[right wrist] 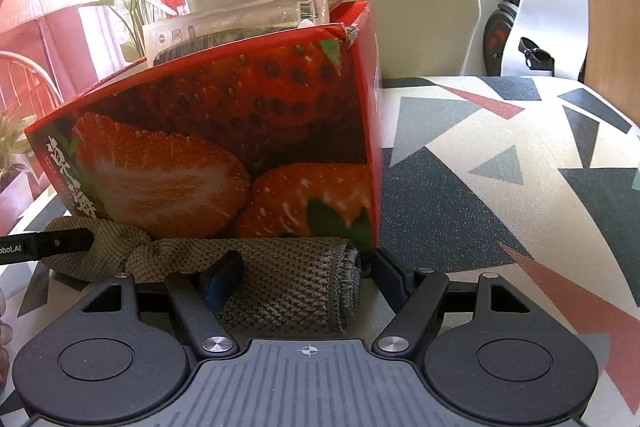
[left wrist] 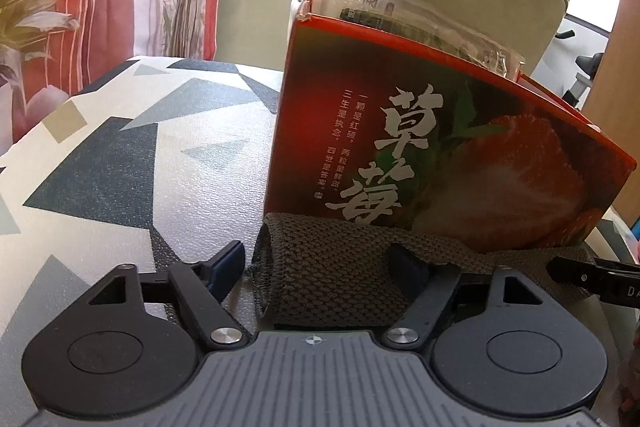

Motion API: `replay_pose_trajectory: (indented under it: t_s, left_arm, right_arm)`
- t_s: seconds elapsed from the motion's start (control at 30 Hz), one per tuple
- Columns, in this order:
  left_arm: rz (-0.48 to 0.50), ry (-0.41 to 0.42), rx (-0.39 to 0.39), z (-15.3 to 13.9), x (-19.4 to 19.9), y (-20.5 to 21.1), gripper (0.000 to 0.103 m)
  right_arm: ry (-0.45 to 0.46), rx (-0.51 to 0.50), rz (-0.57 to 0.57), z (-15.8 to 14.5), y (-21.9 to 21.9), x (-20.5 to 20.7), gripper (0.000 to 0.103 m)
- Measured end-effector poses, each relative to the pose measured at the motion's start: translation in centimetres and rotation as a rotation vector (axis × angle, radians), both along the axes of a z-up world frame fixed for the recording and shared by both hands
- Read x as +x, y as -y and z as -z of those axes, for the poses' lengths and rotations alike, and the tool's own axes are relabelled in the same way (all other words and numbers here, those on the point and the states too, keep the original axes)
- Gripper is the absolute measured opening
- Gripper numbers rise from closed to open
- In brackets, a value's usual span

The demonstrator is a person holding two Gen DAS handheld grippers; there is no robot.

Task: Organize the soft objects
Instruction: 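Close the right tool on the grey knit towel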

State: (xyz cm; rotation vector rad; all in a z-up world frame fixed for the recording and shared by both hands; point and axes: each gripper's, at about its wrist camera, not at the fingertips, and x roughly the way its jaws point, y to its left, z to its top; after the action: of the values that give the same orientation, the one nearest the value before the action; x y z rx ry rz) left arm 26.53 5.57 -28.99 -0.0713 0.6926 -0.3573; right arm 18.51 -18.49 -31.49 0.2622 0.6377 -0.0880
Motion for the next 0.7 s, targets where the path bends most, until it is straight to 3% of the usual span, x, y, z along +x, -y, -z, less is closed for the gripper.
replay_pose_trajectory:
  t_s: [0.13, 0.27, 0.33, 0.4, 0.53, 0.7]
  left_arm:
    - [-0.01, 0.001, 0.011, -0.1, -0.2, 0.0, 0.058]
    - [0.026, -0.001, 0.024, -0.3, -0.5, 0.6, 0.037]
    - [0.038, 0.0, 0.032, -0.4, -0.7, 0.8, 0.032]
    - [0.045, -0.008, 0.043, -0.7, -0.8, 0.9, 0.026]
    - [0.073, -0.037, 0.075, -1.6, -1.3, 0.9, 0.02]
    - [0.086, -0.021, 0.072, -2.9, -2.3, 0.3, 0.019]
  right_arm:
    - [-0.002, -0.006, 0.007, 0.0, 0.0, -0.1, 0.063]
    - [-0.017, -0.035, 0.005, -0.1, -0.4, 0.1, 0.062]
    - [-0.019, -0.033, -0.003, -0.1, -0.4, 0.1, 0.051]
    - [-0.023, -0.027, -0.021, -0.2, -0.5, 0.1, 0.047]
    - [-0.042, 0.002, -0.036, -0.8, -0.4, -0.2, 0.031]
    - [-0.02, 0.08, -0.049, -2.1, 0.6, -1.6, 0.023]
